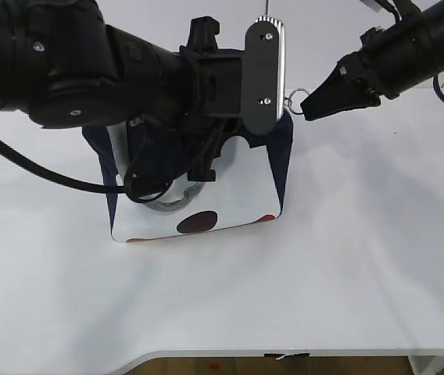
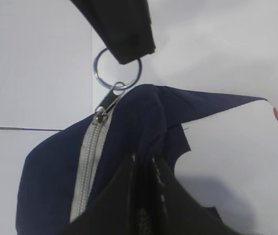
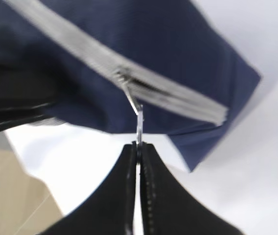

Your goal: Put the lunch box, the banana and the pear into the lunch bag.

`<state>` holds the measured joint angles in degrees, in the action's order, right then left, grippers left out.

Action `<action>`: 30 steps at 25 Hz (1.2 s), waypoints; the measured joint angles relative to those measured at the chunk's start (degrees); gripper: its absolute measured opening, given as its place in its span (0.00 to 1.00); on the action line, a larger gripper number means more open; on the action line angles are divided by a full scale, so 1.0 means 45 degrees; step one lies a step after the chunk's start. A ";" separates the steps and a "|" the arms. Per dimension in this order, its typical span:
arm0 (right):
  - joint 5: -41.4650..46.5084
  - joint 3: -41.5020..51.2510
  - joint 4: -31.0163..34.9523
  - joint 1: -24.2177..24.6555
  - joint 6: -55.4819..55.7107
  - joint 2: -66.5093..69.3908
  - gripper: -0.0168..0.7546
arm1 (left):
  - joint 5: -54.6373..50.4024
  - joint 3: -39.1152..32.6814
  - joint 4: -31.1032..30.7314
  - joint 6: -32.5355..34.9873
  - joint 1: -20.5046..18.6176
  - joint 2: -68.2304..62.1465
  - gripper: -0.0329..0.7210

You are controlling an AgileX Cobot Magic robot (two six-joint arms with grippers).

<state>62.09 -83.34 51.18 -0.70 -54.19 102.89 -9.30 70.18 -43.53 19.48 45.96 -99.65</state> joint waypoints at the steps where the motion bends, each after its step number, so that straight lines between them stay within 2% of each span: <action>1: -0.0250 0.0000 -0.0087 0.0000 0.0000 0.0000 0.03 | 0.0000 0.0000 0.0032 0.0000 0.0000 0.0000 0.07; 11: -0.1557 0.0000 -0.1543 0.0000 0.0803 0.0000 0.03 | -0.0005 0.0000 0.0096 0.0000 0.0000 0.0000 0.07; 24: -0.1987 0.0000 -0.3273 0.0000 0.1953 0.0504 0.03 | -0.0419 0.0000 0.0192 0.0000 0.0000 0.0345 0.07; 30: -0.2060 0.0000 -0.3569 -0.0045 0.2215 0.0703 0.03 | -0.0651 0.0000 0.0243 0.0000 0.0000 0.0569 0.07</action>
<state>52.82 -83.34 35.12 -0.91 -44.22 106.05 -12.23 70.18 -42.44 19.48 45.96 -97.09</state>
